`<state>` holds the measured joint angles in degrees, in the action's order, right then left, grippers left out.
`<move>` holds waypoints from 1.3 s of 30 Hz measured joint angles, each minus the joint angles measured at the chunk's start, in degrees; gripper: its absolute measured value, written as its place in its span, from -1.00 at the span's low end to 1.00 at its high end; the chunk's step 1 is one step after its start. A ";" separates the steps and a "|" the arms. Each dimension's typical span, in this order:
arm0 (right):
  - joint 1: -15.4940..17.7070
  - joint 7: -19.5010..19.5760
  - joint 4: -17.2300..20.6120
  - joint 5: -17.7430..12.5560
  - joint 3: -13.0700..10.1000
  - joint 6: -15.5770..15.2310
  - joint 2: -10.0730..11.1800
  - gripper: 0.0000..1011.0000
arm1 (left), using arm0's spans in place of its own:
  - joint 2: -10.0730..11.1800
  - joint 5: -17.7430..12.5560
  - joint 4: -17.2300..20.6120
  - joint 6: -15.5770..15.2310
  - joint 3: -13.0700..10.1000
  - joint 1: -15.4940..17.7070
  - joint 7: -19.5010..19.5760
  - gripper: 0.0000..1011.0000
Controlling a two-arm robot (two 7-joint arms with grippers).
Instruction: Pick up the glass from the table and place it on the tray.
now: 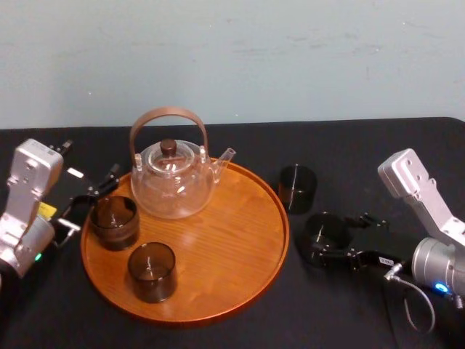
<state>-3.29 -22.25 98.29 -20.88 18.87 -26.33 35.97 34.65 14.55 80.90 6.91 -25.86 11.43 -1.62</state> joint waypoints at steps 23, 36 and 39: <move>-2.50 -0.62 -1.90 0.51 1.62 -0.93 -1.11 0.98 | 0.00 0.00 0.00 0.00 0.00 0.00 0.00 0.98; -2.61 -0.86 -1.86 0.74 1.86 -0.81 -0.96 0.94 | 0.00 0.00 0.00 0.00 0.00 0.00 0.00 0.98; -2.59 -0.84 -1.84 0.72 1.83 -0.79 -0.98 0.80 | 0.00 0.00 0.00 0.00 0.00 0.00 0.00 0.98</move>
<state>-5.89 -23.09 96.45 -20.16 20.70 -27.12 35.00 34.65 14.55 80.90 6.91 -25.86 11.43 -1.62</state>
